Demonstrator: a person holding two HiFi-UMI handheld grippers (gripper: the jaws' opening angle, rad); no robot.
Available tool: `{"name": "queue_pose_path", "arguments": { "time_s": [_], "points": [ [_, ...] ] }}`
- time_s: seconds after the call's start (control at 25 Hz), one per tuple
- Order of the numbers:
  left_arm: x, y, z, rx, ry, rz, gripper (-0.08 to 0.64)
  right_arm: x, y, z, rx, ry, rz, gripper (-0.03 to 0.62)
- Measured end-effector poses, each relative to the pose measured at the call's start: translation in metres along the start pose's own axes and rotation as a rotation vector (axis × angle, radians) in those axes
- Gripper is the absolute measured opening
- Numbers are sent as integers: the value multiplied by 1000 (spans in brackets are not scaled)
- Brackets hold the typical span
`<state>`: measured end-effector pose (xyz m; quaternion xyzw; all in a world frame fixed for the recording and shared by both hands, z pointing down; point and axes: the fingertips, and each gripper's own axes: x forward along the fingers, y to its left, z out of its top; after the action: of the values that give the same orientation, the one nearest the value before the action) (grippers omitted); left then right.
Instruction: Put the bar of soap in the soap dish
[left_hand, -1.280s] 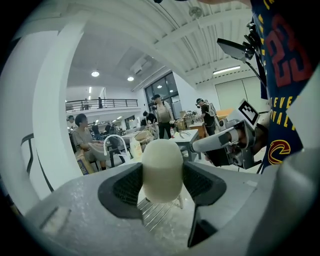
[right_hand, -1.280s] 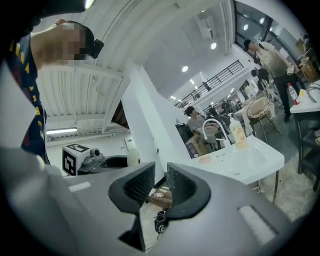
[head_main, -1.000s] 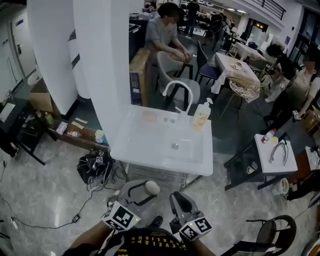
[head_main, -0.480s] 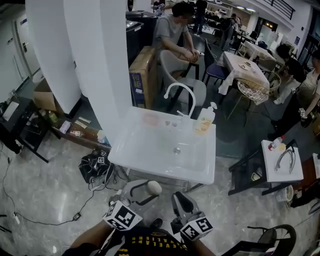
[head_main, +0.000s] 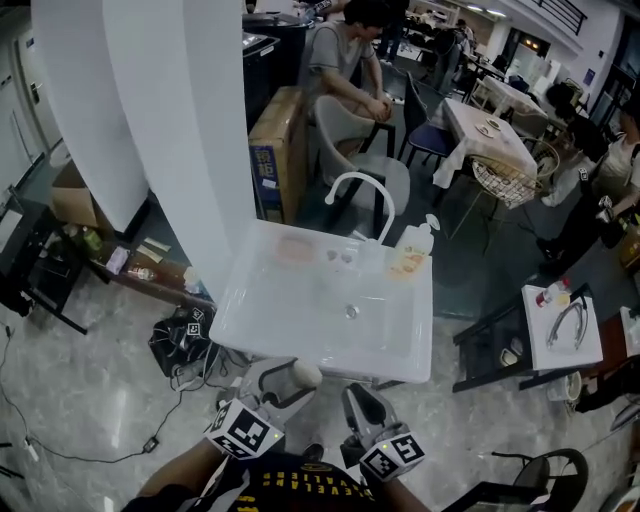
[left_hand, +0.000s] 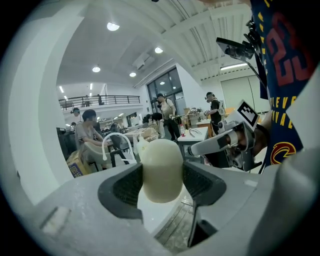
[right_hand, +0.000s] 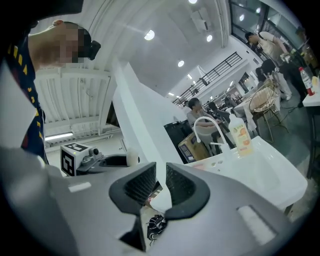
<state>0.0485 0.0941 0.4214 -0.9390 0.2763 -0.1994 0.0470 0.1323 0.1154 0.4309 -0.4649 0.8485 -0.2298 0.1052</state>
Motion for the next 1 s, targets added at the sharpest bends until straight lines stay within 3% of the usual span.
{"name": "queue_pose_path", "arguments": {
  "time_s": [0.52,1.0],
  "points": [
    [12,137,-19,25,-42,-70,258,132,-3,18,-29,-36,-83,63],
    [35,194,-41,24,-46,-117,258,181,-26,24,-24,-29,-173,58]
  ]
}}
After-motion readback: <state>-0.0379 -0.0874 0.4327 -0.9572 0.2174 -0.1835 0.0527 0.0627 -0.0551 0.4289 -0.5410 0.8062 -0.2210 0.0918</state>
